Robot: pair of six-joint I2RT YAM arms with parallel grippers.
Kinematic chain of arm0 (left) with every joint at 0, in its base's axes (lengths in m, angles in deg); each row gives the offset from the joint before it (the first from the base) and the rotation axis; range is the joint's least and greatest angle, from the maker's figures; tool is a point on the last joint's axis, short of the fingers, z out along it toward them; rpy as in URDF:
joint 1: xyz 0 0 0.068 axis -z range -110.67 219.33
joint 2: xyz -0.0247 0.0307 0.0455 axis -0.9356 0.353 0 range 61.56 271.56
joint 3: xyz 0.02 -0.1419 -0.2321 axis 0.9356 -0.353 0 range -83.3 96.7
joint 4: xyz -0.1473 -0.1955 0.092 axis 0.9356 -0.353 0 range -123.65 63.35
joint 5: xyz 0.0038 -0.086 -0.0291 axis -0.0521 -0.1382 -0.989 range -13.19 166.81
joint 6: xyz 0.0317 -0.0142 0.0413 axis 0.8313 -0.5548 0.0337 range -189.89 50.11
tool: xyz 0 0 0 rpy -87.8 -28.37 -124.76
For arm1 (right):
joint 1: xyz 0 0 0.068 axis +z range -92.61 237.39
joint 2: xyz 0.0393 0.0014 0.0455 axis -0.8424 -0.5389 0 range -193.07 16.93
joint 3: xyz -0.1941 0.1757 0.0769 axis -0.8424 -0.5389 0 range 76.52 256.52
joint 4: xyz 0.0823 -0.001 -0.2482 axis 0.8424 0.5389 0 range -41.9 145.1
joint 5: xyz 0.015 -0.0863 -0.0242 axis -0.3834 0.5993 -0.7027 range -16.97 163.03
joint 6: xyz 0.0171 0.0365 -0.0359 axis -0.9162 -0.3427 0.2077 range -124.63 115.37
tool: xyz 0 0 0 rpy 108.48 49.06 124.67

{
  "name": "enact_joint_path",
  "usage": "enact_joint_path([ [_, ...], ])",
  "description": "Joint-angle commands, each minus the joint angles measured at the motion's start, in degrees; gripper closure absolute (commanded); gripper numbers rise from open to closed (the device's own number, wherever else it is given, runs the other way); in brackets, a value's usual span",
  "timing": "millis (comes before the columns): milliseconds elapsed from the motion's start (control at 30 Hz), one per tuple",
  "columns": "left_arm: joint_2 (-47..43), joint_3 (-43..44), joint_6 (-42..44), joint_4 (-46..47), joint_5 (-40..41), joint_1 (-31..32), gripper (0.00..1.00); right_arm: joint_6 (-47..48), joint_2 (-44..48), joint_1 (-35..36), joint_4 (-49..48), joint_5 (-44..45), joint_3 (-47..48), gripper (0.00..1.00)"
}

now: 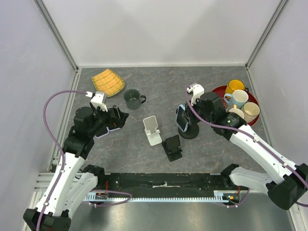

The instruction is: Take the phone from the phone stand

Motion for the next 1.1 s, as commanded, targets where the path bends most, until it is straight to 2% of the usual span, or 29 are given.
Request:
enact_joint_path([
  [0, -0.09, -0.28, 1.75, 2.74, -2.51, 0.70, 0.01, 0.38, -1.61, 0.24, -3.26, 0.56, 2.38, 0.77],
  [33, -0.09, -0.36, 1.75, 2.74, -2.69, 0.70, 0.01, 0.73, -1.79, 0.24, -3.44, 1.35, 2.46, 0.88],
  [67, -0.09, -0.36, 1.75, 2.74, -2.78, 0.87, 0.01, 0.82, -1.88, 0.33, -3.88, 1.79, 2.55, 0.94],
  [100, -0.09, -0.45, 1.75, 2.74, -3.04, 1.05, 0.01, 1.00, -2.05, 0.24, -5.01, 2.32, 2.55, 0.99],
  [133, 0.00, -0.45, 1.84, 2.74, -3.13, 1.14, 0.01, 1.09, -2.05, 0.24, -5.72, 2.67, 2.46, 1.00],
  [300, -0.09, -0.54, 1.84, 2.92, -3.31, 1.49, 0.01, 2.23, -2.93, 0.33, -10.90, 4.60, 2.99, 1.00],
  [500, 0.09, -0.89, 2.01, 2.83, -2.69, 1.75, 0.01, 5.12, -3.81, 0.15, -16.70, 14.08, 1.94, 1.00],
  [633, 0.26, -0.80, 2.10, 2.83, -2.16, 1.84, 0.01, 5.22, -4.16, -0.81, -20.57, 16.64, 0.45, 1.00],
  [800, 0.44, -0.89, 2.10, 2.83, -1.72, 1.84, 0.02, 0.31, -3.20, -5.20, -27.16, 13.58, -3.33, 1.00],
  [1067, 0.88, -0.98, 2.36, 2.83, -1.81, 1.84, 0.02, -5.67, -3.98, -7.06, -27.62, 9.53, -3.34, 1.00],
])
